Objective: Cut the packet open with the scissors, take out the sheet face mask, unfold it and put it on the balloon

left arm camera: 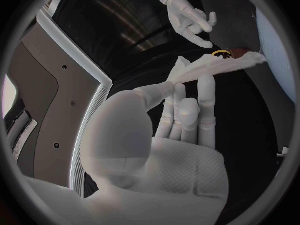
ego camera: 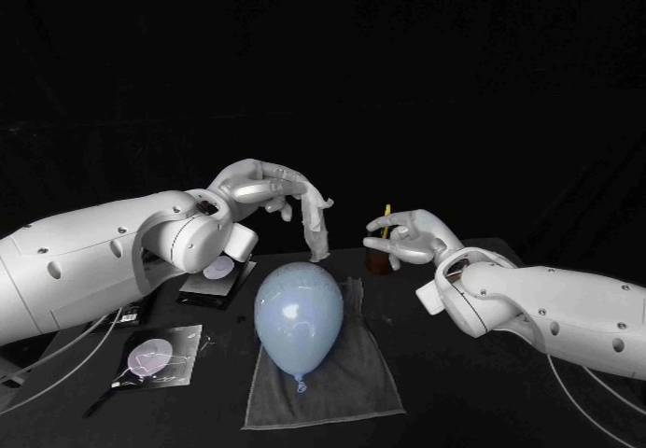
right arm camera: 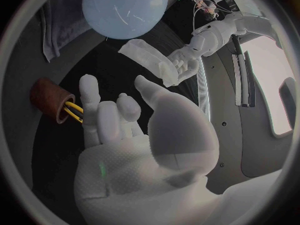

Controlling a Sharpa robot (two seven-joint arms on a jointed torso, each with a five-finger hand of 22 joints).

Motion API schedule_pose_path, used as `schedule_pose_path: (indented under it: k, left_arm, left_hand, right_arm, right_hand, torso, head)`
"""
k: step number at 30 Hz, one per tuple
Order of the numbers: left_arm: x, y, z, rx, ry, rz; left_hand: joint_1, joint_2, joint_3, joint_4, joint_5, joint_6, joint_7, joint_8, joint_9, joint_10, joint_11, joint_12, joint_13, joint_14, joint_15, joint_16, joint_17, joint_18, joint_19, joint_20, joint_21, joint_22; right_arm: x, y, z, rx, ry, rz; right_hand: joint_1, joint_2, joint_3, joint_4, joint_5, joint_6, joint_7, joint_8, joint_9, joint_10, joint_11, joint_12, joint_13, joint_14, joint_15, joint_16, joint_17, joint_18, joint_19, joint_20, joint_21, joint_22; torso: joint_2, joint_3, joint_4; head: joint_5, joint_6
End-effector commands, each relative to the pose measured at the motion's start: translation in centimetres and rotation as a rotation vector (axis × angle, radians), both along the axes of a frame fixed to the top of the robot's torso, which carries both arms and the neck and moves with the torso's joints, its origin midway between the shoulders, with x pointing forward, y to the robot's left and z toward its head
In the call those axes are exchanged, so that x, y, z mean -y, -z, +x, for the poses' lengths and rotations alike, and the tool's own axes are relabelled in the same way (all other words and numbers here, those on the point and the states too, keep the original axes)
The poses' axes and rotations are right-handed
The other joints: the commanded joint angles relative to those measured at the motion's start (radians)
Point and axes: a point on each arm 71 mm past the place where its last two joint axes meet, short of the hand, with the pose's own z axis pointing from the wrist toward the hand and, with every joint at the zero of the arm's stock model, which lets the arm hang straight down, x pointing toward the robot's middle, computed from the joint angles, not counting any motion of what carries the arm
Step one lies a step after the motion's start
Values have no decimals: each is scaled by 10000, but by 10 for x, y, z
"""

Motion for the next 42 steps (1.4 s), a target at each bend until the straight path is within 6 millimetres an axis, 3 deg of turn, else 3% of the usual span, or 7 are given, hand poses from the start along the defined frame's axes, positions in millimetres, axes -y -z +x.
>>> schedule_pose_path:
  k: [1, 7, 14, 18, 31, 42]
  left_arm:
    - [2, 0, 0, -45, 116, -14]
    - [2, 1, 1, -95, 122, 43]
    - [6, 3, 1, -119, 291, 123]
    - [8, 4, 1, -134, 368, 166]
    - [9, 4, 0, -142, 439, 193]
    - [9, 4, 0, -132, 456, 186]
  left_hand:
    - [8, 125, -45, -37, 32, 64, -17, 56, 11, -20, -69, 28, 1, 65, -18, 62, 9, 140, -71, 10, 52, 12]
    - [11, 124, -47, -49, 33, 64, -19, 57, 10, -21, -67, 29, 0, 118, -18, 95, 96, 141, -71, 9, 58, 16]
    - [11, 124, -48, -54, 34, 64, -19, 58, 10, -21, -66, 30, 0, 158, -18, 119, 163, 137, -57, 9, 74, 41]
    - [11, 124, -48, -54, 34, 64, -19, 58, 10, -21, -66, 30, 0, 158, -18, 119, 163, 137, -57, 9, 74, 41]
    - [10, 128, -52, -63, 34, 64, -18, 59, 8, -21, -64, 32, 0, 175, -18, 137, 186, 132, -39, 9, 99, 72]
    - [10, 128, -52, -63, 34, 64, -18, 59, 8, -21, -64, 32, 0, 175, -18, 137, 186, 132, -39, 9, 99, 72]
  right_arm:
    - [-6, -16, -1, 1516, -808, -412]
    - [-22, -41, 0, 3229, -1799, -1305]
    - [-34, -59, 6, 4412, -2392, -2158]
    - [-40, -65, 10, 4933, -2648, -2547]
    - [-54, -68, 26, 5403, -3218, -3855]
    - [-61, -65, 26, 5306, -3564, -4388]
  right_hand:
    - [138, 38, -61, -17, 3, 174, -12, 88, -26, 195, -16, 332, 245, 176, -15, 199, 231, -46, 262, -11, 323, 266]
    - [616, 304, 101, -260, -8, 738, -79, 41, -215, 924, -86, 1531, 1193, 829, -84, 919, 1153, -305, 1180, -77, 1615, 1350]
    - [944, 317, 310, -551, -7, 887, -204, -146, -403, 1137, -187, 1899, 1495, 1044, -159, 1164, 1495, -400, 1486, -133, 2121, 1792]
    - [1019, 277, 382, -677, -10, 819, -337, -314, -526, 1242, -305, 2055, 1627, 1137, -251, 1266, 1643, -435, 1603, -206, 2332, 1981]
    - [1135, 82, 387, -961, -14, 546, -545, -633, -722, 1301, -655, 2119, 1697, 1183, -532, 1326, 1729, -448, 1622, -448, 2449, 2117]
    - [1240, 163, 458, -1116, -13, 994, -603, -483, -696, 1409, -715, 2250, 1828, 1279, -617, 1417, 1886, -511, 1761, -559, 2674, 2340]
  torso:
    - [-1, -14, -14]
    - [4, 9, 19]
    - [15, -25, 3]
    - [13, -10, 6]
    - [6, -15, 0]
    - [-7, -5, -9]
  head:
    - [0, 18]
    - [-14, 30]
    - [-23, 52]
    - [-3, 33]
    - [14, 24]
    - [-1, 26]
